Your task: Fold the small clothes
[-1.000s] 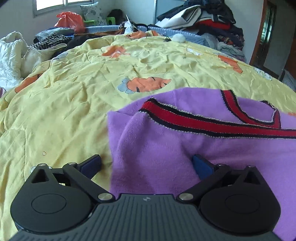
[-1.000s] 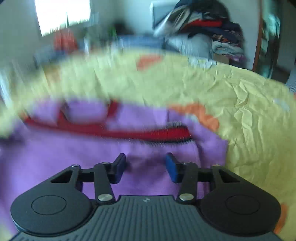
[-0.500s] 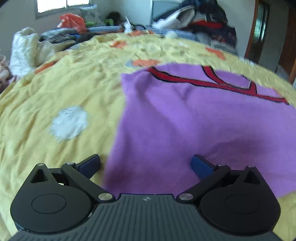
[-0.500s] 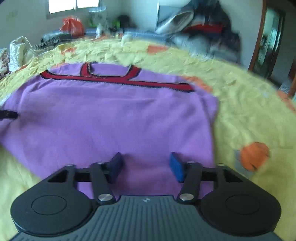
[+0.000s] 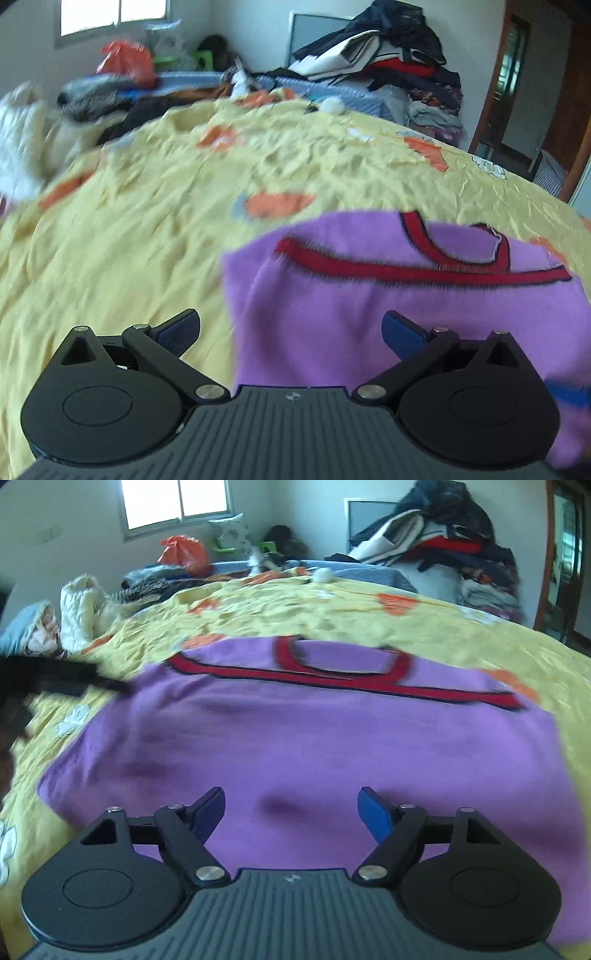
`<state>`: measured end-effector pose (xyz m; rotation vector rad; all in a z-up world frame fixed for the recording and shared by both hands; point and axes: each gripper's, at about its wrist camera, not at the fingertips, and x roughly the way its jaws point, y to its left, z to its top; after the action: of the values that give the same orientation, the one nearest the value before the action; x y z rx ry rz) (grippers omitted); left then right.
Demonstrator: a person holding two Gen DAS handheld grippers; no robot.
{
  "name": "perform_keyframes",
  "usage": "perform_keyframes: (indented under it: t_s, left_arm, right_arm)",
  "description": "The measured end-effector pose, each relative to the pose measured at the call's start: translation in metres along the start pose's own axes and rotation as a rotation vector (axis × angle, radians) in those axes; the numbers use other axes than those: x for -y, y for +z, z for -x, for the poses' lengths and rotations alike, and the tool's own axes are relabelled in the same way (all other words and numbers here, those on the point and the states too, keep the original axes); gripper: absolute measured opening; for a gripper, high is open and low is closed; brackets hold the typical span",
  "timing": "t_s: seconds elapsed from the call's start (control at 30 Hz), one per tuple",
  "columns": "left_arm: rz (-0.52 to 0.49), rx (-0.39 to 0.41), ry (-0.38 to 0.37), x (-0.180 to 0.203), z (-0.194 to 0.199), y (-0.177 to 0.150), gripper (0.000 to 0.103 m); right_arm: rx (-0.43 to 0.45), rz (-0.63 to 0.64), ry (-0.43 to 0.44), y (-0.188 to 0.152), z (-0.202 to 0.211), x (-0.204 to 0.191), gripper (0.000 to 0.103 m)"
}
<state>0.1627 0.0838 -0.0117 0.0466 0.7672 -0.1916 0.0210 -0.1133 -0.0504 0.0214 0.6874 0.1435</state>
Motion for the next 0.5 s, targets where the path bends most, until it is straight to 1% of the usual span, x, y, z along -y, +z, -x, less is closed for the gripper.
perform_keyframes:
  t_s: [0.03,0.07,0.1,0.17,0.2,0.27,0.37,0.5]
  left_arm:
    - [-0.01,-0.01,-0.004,0.008,-0.008,0.005,0.103]
    - [-0.011,-0.013,-0.008,0.014,-0.014,0.007,0.103]
    - [-0.02,-0.017,-0.006,0.021,-0.021,0.008,0.103]
    - [-0.046,-0.046,0.019,0.031,-0.039,0.005,0.103]
    - [-0.048,-0.064,0.024,0.034,-0.047,0.002,0.103]
    - [-0.043,-0.082,0.027,0.034,-0.059,-0.006,0.103]
    - [-0.033,-0.041,0.023,0.03,-0.059,-0.015,0.103]
    - [-0.031,-0.035,0.022,0.03,-0.059,-0.016,0.103]
  right_arm:
    - [-0.018,0.016,-0.008,0.002,-0.009,-0.014,0.081]
    - [-0.028,0.023,-0.013,0.001,-0.015,-0.025,0.084]
    - [-0.027,0.028,-0.026,-0.001,-0.019,-0.035,0.093]
    - [-0.024,0.052,-0.034,-0.007,-0.025,-0.051,0.103]
    - [-0.035,0.058,-0.04,-0.01,-0.027,-0.056,0.103]
    - [-0.011,0.047,-0.058,-0.019,-0.022,-0.057,0.103]
    - [-0.006,0.039,-0.06,-0.029,-0.013,-0.053,0.103]
    - [-0.021,0.059,-0.046,-0.038,0.001,-0.049,0.103]
